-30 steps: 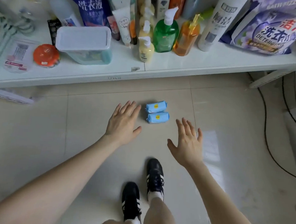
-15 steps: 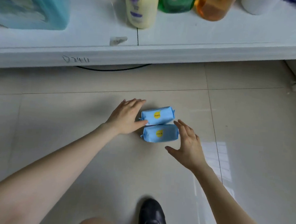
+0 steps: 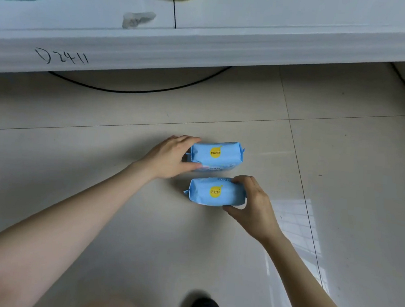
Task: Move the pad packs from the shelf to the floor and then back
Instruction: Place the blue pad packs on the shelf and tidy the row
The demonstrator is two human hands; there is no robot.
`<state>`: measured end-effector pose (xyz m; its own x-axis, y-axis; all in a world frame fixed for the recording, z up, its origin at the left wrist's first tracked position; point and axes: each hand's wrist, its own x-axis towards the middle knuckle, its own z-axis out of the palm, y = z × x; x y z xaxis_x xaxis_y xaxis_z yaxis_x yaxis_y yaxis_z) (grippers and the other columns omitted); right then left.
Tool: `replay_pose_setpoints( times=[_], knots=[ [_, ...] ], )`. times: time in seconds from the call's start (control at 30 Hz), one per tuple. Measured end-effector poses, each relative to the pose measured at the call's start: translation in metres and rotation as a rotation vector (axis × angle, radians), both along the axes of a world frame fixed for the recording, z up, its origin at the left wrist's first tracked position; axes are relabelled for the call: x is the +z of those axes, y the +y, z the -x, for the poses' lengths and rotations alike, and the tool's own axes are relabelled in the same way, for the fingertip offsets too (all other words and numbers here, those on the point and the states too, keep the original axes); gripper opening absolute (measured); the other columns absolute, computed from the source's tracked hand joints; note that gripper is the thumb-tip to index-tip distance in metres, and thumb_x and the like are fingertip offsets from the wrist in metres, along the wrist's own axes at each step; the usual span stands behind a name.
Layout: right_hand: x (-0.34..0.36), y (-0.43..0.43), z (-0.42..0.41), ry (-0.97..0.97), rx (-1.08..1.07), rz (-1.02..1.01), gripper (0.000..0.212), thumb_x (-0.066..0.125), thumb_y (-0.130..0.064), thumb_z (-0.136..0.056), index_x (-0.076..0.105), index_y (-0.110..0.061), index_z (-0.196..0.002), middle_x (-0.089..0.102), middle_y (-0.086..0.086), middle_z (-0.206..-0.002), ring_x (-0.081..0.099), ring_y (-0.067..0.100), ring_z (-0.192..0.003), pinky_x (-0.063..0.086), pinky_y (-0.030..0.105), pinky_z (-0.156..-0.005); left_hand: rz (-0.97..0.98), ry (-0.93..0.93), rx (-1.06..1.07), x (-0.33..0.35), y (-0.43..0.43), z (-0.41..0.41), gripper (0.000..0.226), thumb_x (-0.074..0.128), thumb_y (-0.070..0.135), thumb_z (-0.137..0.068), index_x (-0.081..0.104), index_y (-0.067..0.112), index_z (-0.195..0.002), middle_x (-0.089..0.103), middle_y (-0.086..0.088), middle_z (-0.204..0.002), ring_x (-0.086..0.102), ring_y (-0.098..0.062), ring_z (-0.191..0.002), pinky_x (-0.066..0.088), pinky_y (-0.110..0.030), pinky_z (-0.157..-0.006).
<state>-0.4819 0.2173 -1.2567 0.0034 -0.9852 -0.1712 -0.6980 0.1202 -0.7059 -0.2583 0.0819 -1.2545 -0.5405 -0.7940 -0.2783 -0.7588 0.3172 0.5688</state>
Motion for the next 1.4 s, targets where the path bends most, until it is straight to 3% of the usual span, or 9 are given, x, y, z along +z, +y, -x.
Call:
replay_pose_setpoints(
  times=[0.13, 0.27, 0.43, 0.67, 0.87, 1.17, 1.27, 1.4],
  knots=[
    [0.0, -0.006, 0.002, -0.041, 0.008, -0.063, 0.053, 0.085, -0.019, -0.067, 0.061, -0.016, -0.114, 0.059, -0.005, -0.107, 0.057, 0.012, -0.091, 0.049, 0.026, -0.078, -0.077, 0.108, 0.08, -0.001, -0.004, 0.01, 0.052, 0.076, 0.046, -0.077, 0.057, 0.018, -0.117, 0.064, 0.003, -0.105, 0.059, -0.02, -0.092, 0.049, -0.039, -0.084],
    [0.004, -0.003, 0.006, -0.07, -0.046, -0.14, 0.049, 0.087, -0.015, -0.063, 0.064, -0.016, -0.106, 0.059, -0.004, -0.101, 0.055, 0.01, -0.086, 0.039, 0.008, -0.07, -0.112, 0.153, 0.18, -0.003, -0.004, 0.012, 0.044, 0.079, 0.04, -0.076, 0.059, 0.014, -0.104, 0.065, 0.0, -0.091, 0.058, -0.021, -0.08, 0.046, -0.032, -0.072],
    [0.024, 0.008, 0.01, -0.126, -0.171, -0.245, 0.045, 0.088, -0.014, -0.062, 0.063, -0.019, -0.1, 0.061, -0.002, -0.101, 0.056, 0.011, -0.088, 0.04, 0.01, -0.069, -0.155, 0.177, 0.294, 0.011, 0.005, 0.003, 0.039, 0.079, 0.038, -0.077, 0.058, 0.011, -0.096, 0.068, -0.005, -0.088, 0.063, -0.027, -0.08, 0.05, -0.037, -0.073],
    [0.091, 0.018, 0.006, -0.174, -0.203, -0.394, 0.045, 0.088, -0.015, -0.061, 0.061, -0.026, -0.095, 0.063, 0.001, -0.105, 0.058, 0.021, -0.09, 0.049, 0.029, -0.078, -0.229, 0.208, 0.479, 0.077, 0.024, -0.018, 0.041, 0.081, 0.051, -0.07, 0.056, 0.024, -0.088, 0.069, 0.009, -0.084, 0.066, -0.018, -0.081, 0.047, -0.028, -0.064],
    [0.19, 0.022, -0.002, -0.228, -0.211, -0.439, 0.044, 0.088, -0.017, -0.062, 0.063, -0.022, -0.097, 0.065, 0.0, -0.103, 0.06, 0.022, -0.087, 0.052, 0.035, -0.075, -0.291, 0.247, 0.568, 0.175, 0.043, -0.034, 0.044, 0.083, 0.05, -0.068, 0.055, 0.024, -0.09, 0.071, 0.007, -0.093, 0.068, -0.019, -0.089, 0.052, -0.042, -0.079],
    [0.373, 0.024, -0.011, -0.246, -0.088, -0.496, 0.042, 0.089, -0.017, -0.061, 0.065, -0.021, -0.095, 0.066, -0.005, -0.093, 0.058, 0.013, -0.072, 0.047, 0.02, -0.06, -0.267, 0.286, 0.669, 0.363, 0.074, -0.051, 0.044, 0.086, 0.042, -0.067, 0.051, 0.021, -0.085, 0.069, 0.003, -0.094, 0.068, -0.018, -0.087, 0.046, -0.031, -0.067],
    [0.442, 0.029, -0.013, -0.226, -0.024, -0.468, 0.041, 0.089, -0.019, -0.06, 0.067, -0.019, -0.094, 0.067, -0.004, -0.091, 0.059, 0.017, -0.076, 0.051, 0.03, -0.069, -0.263, 0.305, 0.682, 0.433, 0.087, -0.061, 0.044, 0.087, 0.043, -0.065, 0.049, 0.025, -0.081, 0.071, 0.002, -0.096, 0.069, -0.018, -0.09, 0.049, -0.034, -0.07],
    [0.534, 0.04, -0.024, -0.236, 0.03, -0.401, 0.042, 0.09, -0.022, -0.059, 0.067, -0.022, -0.093, 0.065, -0.009, -0.087, 0.056, 0.011, -0.072, 0.05, 0.026, -0.066, -0.234, 0.355, 0.644, 0.537, 0.104, -0.076, 0.048, 0.087, 0.05, -0.061, 0.05, 0.027, -0.081, 0.071, 0.0, -0.095, 0.07, -0.021, -0.088, 0.053, -0.045, -0.075]
  ],
)
